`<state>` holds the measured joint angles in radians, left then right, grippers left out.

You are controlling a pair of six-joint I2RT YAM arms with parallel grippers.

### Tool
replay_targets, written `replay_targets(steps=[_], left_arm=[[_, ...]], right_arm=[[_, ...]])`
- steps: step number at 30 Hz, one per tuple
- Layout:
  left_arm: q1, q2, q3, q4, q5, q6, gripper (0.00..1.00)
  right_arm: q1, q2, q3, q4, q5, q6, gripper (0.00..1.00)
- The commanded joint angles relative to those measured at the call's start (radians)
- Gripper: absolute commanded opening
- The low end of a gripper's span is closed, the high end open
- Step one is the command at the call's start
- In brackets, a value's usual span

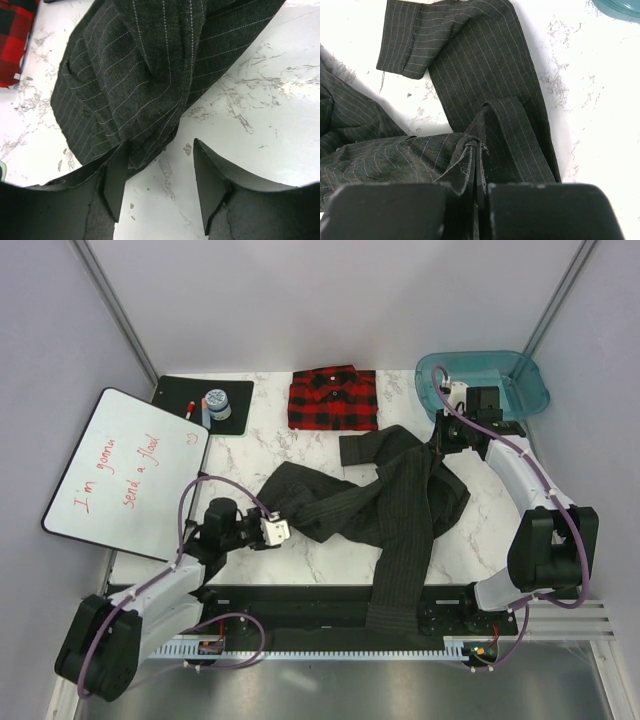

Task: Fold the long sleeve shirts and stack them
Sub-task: Flatten the shirt out

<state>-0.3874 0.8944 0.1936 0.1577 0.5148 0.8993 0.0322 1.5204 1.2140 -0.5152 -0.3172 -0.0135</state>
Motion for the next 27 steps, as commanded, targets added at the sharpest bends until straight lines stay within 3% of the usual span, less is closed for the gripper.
replay_targets(steps=[1,6,10,11,12,15,17,23,24,27], left_arm=[[0.007,0.101,0.044,0.180,0.002,0.020,0.59],[0.005,0.110,0.075,0.195,-0.021,-0.011,0.50],[0.007,0.061,0.082,0.160,-0.019,-0.031,0.36],[0.007,0.037,0.089,0.131,-0.007,-0.024,0.31],[0.007,0.028,0.108,0.096,0.014,-0.014,0.18],[0.007,-0.002,0.162,-0.013,-0.030,-0.028,0.02],[0.010,0.001,0.214,-0.104,-0.096,-0.065,0.02],[0.082,0.167,0.685,-0.599,-0.219,-0.224,0.02],[0.109,0.181,0.780,-0.631,-0.226,-0.270,0.02],[0.127,0.186,0.862,-0.728,-0.246,-0.280,0.02]], right_arm=[[-0.011,-0.002,0.035,0.015,-0.020,0.001,0.00],[-0.014,-0.008,0.039,0.007,-0.039,-0.003,0.00],[-0.015,-0.019,0.036,0.004,-0.049,-0.003,0.00],[-0.015,-0.022,0.035,0.004,-0.062,-0.003,0.00],[-0.017,-0.028,0.035,0.004,-0.069,-0.002,0.00],[-0.020,-0.060,0.042,0.004,-0.098,-0.005,0.00],[-0.029,-0.083,0.056,0.007,-0.117,-0.002,0.00],[-0.072,-0.190,0.191,0.018,-0.190,0.012,0.00],[-0.074,-0.227,0.214,0.024,-0.198,0.012,0.00],[-0.074,-0.297,0.208,0.035,-0.200,0.012,0.00]])
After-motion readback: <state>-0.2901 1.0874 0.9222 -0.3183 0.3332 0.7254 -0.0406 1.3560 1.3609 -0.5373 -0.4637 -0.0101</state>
